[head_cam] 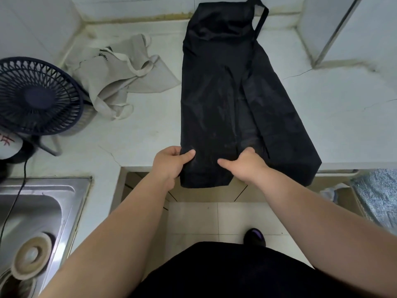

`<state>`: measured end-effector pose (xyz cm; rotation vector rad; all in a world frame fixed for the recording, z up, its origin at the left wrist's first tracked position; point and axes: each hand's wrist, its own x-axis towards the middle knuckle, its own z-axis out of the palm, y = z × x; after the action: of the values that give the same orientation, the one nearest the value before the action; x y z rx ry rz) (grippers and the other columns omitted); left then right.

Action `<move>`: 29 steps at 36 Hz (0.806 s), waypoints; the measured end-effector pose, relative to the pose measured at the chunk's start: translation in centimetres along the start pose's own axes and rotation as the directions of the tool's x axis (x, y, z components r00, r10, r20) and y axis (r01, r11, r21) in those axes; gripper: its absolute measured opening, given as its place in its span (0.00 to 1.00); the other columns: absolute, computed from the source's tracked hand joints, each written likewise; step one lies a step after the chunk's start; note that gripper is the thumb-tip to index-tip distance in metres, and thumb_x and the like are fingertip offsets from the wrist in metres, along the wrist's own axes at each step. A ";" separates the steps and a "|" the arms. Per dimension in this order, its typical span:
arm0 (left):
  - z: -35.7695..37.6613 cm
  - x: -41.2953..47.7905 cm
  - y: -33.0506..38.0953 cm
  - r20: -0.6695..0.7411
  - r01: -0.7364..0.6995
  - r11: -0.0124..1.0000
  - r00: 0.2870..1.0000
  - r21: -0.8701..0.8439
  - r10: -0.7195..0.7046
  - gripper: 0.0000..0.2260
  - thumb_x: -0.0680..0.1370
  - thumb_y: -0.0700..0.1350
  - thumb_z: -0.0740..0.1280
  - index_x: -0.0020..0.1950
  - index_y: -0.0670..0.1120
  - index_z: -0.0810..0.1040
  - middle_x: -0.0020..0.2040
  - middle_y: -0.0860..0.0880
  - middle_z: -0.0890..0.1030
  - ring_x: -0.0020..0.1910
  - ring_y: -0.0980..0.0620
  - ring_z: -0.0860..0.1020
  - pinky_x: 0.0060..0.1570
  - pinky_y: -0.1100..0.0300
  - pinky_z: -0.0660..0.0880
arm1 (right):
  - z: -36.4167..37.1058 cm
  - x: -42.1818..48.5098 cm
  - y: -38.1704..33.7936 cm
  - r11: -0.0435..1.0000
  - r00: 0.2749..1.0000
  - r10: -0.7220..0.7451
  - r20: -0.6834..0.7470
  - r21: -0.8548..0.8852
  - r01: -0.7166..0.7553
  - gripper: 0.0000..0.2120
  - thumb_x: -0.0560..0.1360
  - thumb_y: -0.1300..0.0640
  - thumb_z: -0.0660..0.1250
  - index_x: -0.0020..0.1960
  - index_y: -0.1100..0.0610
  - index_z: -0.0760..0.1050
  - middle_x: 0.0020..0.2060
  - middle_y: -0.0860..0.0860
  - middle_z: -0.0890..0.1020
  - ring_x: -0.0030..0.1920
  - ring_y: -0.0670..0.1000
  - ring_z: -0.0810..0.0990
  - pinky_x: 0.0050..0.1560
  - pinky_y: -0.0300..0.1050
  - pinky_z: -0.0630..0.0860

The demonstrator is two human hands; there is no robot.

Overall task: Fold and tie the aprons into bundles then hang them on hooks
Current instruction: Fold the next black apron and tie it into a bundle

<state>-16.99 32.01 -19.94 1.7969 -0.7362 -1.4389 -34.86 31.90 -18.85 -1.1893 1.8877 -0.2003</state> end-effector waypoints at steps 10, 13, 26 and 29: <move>-0.8 -0.1 -0.5 0.122 0.052 0.996 0.991 0.076 -0.061 0.11 0.82 0.47 0.61 0.51 0.42 0.80 0.50 0.48 0.83 0.50 0.49 0.81 0.49 0.57 0.78 | -0.7 0.5 0.7 0.974 0.991 -0.115 -0.073 0.188 0.127 0.23 0.77 0.53 0.66 0.69 0.57 0.64 0.56 0.52 0.74 0.50 0.51 0.74 0.47 0.41 0.71; -0.8 -0.3 -1.0 0.060 0.002 0.990 0.998 0.138 -0.010 0.10 0.81 0.43 0.63 0.42 0.41 0.76 0.47 0.44 0.82 0.46 0.48 0.80 0.44 0.56 0.79 | -0.6 0.7 1.1 0.984 0.987 -0.120 -0.103 0.120 0.132 0.21 0.79 0.54 0.63 0.69 0.57 0.62 0.52 0.51 0.73 0.47 0.51 0.73 0.39 0.40 0.69; -2.0 -1.5 -1.6 0.192 0.004 0.989 0.981 0.146 -0.033 0.09 0.80 0.40 0.63 0.60 0.47 0.73 0.53 0.44 0.82 0.52 0.46 0.81 0.56 0.49 0.78 | 0.2 0.7 1.8 0.974 0.977 -0.189 -0.094 0.107 0.199 0.20 0.78 0.56 0.64 0.67 0.57 0.64 0.46 0.49 0.74 0.48 0.51 0.74 0.48 0.44 0.72; -2.3 -1.6 -1.1 0.090 -0.049 0.973 0.995 0.227 0.029 0.11 0.77 0.38 0.69 0.57 0.45 0.74 0.48 0.43 0.84 0.44 0.48 0.82 0.42 0.57 0.79 | 0.2 0.6 1.8 0.976 0.968 -0.218 -0.126 -0.009 0.219 0.20 0.79 0.55 0.63 0.68 0.58 0.63 0.50 0.52 0.74 0.50 0.53 0.74 0.47 0.44 0.70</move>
<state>-15.05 34.31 -19.66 1.8887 -1.0130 -1.4619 -36.02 32.46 -20.27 -1.4107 1.8597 -0.4088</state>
